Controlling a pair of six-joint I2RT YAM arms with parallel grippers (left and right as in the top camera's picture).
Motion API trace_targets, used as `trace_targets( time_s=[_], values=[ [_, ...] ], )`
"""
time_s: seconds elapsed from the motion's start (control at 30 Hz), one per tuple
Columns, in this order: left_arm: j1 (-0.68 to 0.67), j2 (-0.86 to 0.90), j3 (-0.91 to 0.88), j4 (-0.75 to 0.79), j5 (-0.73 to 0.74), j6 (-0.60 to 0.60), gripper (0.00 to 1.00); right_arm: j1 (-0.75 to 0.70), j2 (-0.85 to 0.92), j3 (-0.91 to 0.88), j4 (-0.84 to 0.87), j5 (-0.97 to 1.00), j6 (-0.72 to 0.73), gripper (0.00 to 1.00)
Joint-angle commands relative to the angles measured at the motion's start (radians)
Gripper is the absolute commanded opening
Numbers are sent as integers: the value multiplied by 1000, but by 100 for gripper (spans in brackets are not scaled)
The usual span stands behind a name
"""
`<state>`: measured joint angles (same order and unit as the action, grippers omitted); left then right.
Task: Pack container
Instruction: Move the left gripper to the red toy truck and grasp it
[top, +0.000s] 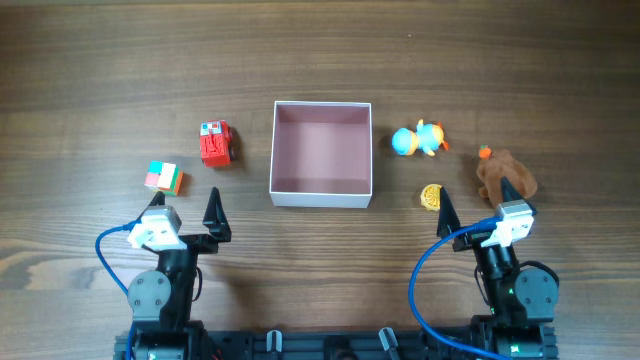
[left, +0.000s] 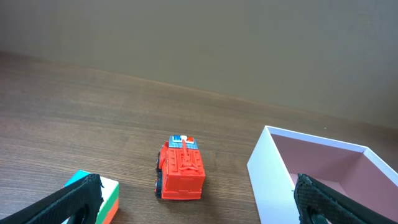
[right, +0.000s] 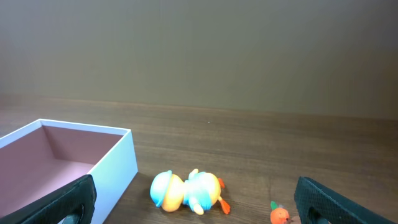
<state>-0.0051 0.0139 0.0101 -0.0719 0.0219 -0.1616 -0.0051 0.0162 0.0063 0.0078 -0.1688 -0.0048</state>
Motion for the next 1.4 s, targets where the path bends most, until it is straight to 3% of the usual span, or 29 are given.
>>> trace_targets(
  time_s=[0.0,0.4,0.5,0.7,0.8,0.9,1.03,1.13,1.27,1.37],
  values=[
    [3,-7,-5,-3,22,16,100,6,-9,-1,6,-13,11,100],
    [3,-7,-5,-3,21,16,100,6,-9,-1,8,-13,10,100],
    [3,-7,-5,17,-13,16,100,6,-8,-1,6,-13,117,100],
    [3,68,126,-23,-20,-67,99,6,76,131,-109,-22,162,100],
    [3,239,298,-123,-42,-108,99,6,221,280,-197,-31,161,100],
    [3,524,580,-269,-41,-113,100,6,470,522,-361,-62,86,100],
    [3,956,1029,-693,-42,-112,100,6,844,917,-754,-61,-50,100],
    [3,1252,1316,-961,-41,-112,100,6,1077,1172,-1016,-95,-58,100],
    [3,1448,1411,-861,0,-104,100,6,1237,1236,-1083,-30,79,100],
    [3,1548,1411,-818,0,-105,100,6,1312,1236,-1098,-5,84,100]
  ],
)
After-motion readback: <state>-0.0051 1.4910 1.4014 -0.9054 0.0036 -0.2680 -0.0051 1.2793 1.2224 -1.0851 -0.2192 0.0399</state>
